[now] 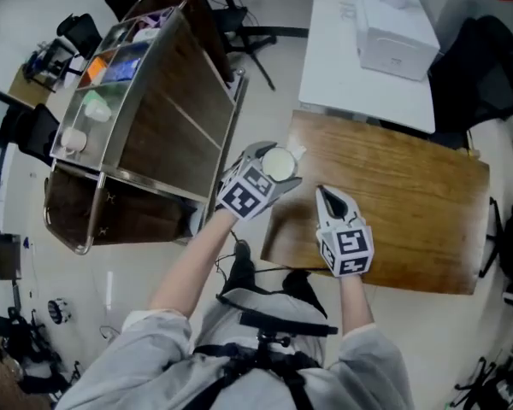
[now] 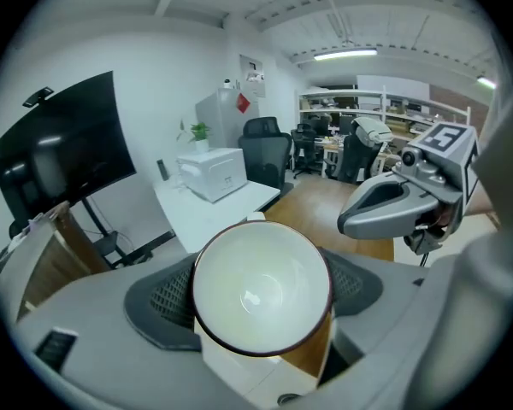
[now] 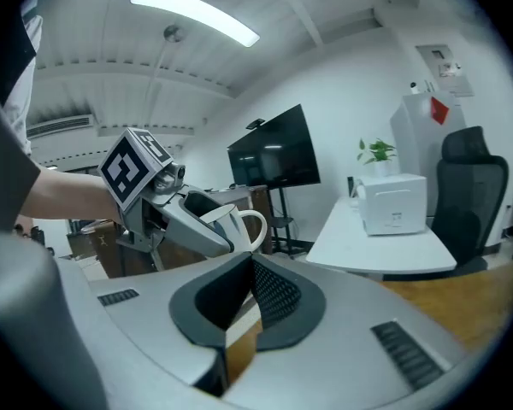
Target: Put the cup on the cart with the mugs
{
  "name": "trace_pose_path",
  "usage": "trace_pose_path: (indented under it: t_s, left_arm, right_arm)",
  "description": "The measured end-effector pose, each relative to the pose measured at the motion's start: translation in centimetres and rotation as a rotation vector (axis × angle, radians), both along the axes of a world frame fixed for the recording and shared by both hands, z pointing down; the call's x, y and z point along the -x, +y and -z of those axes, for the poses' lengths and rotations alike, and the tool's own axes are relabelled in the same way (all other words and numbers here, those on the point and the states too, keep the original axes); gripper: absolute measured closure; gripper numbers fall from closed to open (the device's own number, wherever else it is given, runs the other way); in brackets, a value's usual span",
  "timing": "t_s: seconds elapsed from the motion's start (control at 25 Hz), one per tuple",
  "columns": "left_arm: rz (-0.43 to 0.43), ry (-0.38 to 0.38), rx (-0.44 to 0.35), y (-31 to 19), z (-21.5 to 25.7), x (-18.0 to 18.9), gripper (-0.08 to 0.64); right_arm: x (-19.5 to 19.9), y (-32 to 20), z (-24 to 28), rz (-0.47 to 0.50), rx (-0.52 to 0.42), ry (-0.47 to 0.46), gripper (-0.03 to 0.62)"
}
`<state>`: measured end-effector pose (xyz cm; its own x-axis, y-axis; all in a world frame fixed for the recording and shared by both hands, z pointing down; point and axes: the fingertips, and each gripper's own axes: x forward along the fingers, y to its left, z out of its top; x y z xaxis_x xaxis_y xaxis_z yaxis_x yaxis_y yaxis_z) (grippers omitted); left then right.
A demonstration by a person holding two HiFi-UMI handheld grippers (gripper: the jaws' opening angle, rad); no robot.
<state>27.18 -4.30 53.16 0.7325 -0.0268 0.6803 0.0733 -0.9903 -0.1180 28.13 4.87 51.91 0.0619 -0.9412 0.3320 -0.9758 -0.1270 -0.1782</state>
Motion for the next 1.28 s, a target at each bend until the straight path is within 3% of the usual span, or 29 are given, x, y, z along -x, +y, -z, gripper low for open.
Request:
trace_pose_path:
  t_s: [0.12, 0.6, 0.84, 1.04, 1.28]
  left_arm:
    - [0.076, 0.016, -0.019, -4.5, 2.0, 4.9, 0.146]
    - [0.382, 0.061, -0.110, -23.0, 10.8, 25.8, 0.146]
    - [0.480, 0.046, -0.135, -30.9, 15.2, 35.5, 0.146]
    - [0.516, 0.027, -0.104, -36.3, 16.6, 40.3, 0.145]
    - [0.498, -0.031, -0.052, -41.7, 15.1, 42.9, 0.146]
  right_arm:
    - [4.6, -5.0, 2.1, 0.112, -0.024, 0.047, 0.581]
    - [24.0, -23.2, 11.2, 0.484, -0.143, 0.081, 0.581]
    - [34.1, -31.1, 16.5, 0.652, -0.214, 0.128, 0.581]
    - [39.8, -36.9, 18.4, 0.740, -0.224, 0.133, 0.581]
    - [42.4, -41.8, 18.0, 0.753, -0.182, 0.129, 0.581]
